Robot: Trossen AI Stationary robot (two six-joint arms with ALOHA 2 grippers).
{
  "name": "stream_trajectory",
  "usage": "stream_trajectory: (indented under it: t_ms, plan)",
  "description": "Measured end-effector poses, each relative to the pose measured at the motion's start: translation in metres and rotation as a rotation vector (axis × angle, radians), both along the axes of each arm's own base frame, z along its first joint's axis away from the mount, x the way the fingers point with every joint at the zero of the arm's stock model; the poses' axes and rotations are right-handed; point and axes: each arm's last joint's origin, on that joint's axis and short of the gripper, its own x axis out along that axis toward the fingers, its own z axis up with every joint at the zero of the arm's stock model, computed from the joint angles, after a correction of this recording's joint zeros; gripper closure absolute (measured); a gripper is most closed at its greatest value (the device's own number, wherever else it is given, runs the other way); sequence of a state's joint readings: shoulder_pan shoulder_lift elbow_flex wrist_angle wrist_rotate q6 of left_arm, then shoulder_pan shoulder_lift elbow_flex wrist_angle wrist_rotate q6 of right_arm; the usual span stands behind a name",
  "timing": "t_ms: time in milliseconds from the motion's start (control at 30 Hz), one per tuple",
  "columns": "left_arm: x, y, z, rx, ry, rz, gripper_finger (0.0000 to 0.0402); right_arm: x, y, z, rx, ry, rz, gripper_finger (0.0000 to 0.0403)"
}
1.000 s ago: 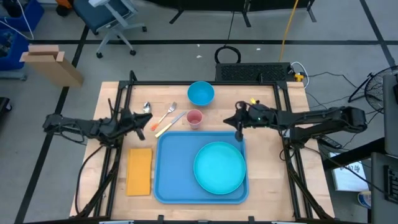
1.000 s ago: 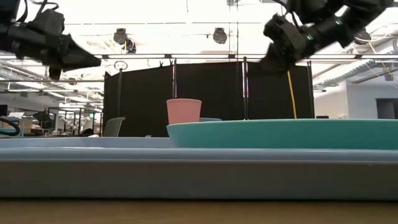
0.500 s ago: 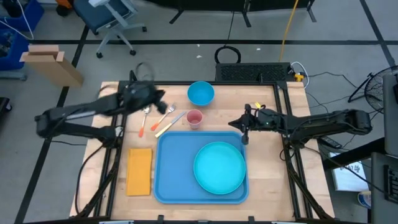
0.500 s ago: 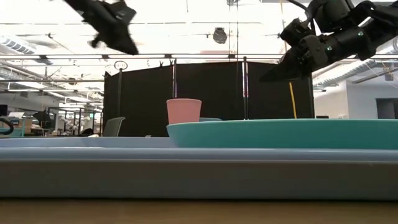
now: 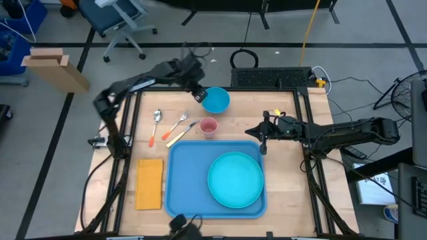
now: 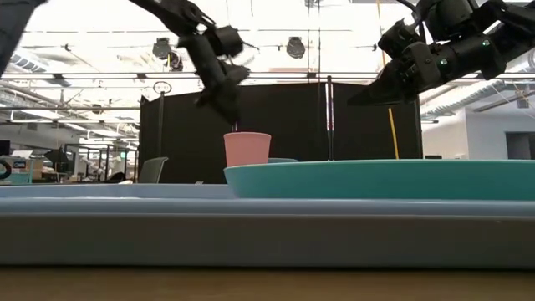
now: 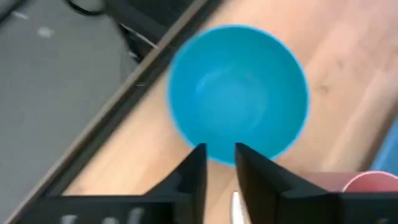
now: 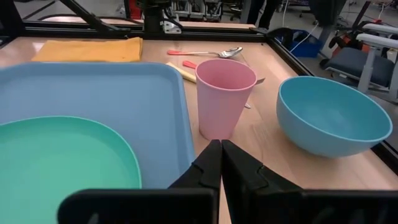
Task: Set up tray
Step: Put the blue bowl on the green plate
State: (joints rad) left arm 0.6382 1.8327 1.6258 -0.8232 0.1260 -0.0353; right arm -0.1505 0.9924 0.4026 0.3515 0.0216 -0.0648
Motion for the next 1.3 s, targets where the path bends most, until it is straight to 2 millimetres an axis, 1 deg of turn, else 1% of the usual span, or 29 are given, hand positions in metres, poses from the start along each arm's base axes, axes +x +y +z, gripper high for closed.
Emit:
stream_trajectory:
  t_ms: [133, 233, 300, 400, 467, 600, 767, 1000, 1167, 1300]
  plan:
    - [0.022, 0.018, -0.012, -0.025, 0.07, -0.012, 0.0208, 0.0, 0.0, 0.0, 0.0, -0.001, 0.0, 0.0399]
    - [0.035, 0.029, -0.014, 0.044, 0.138, 0.012, 0.0138, 0.0, 0.0, 0.0, 0.0, -0.002, 0.0, 0.0399]
    - [0.042, 0.033, -0.011, 0.083, 0.151, -0.009, 0.01, 0.0, 0.0, 0.0, 0.0, -0.003, 0.0, 0.0399]
    - [0.052, 0.037, -0.012, 0.112, 0.154, -0.058, 0.0059, 0.0, 0.0, 0.0, 0.0, -0.003, 0.0, 0.0399]
    - [0.057, 0.039, -0.017, 0.113, 0.157, -0.081, 0.0043, 0.0, 0.0, 0.0, -0.001, -0.005, 0.0, 0.0399]
    - [0.058, 0.047, -0.033, 0.066, 0.172, -0.125, 0.0033, 0.001, 0.0, 0.002, -0.008, -0.019, 0.001, 0.0399]
    - [0.059, 0.056, -0.053, 0.062, 0.229, -0.128, 0.0044, 0.001, 0.0, 0.002, -0.025, -0.022, 0.004, 0.0399]
    - [0.057, 0.063, -0.065, 0.036, 0.229, -0.125, 0.0065, 0.001, -0.001, 0.003, -0.042, -0.03, 0.007, 0.0399]
    - [0.056, 0.066, -0.068, 0.041, 0.225, -0.123, 0.0066, 0.001, -0.003, 0.006, -0.046, -0.056, -0.009, 0.0399]
    - [0.053, 0.068, -0.08, 0.028, 0.235, -0.116, 0.0067, 0.001, -0.005, 0.007, -0.044, -0.066, -0.017, 0.0399]
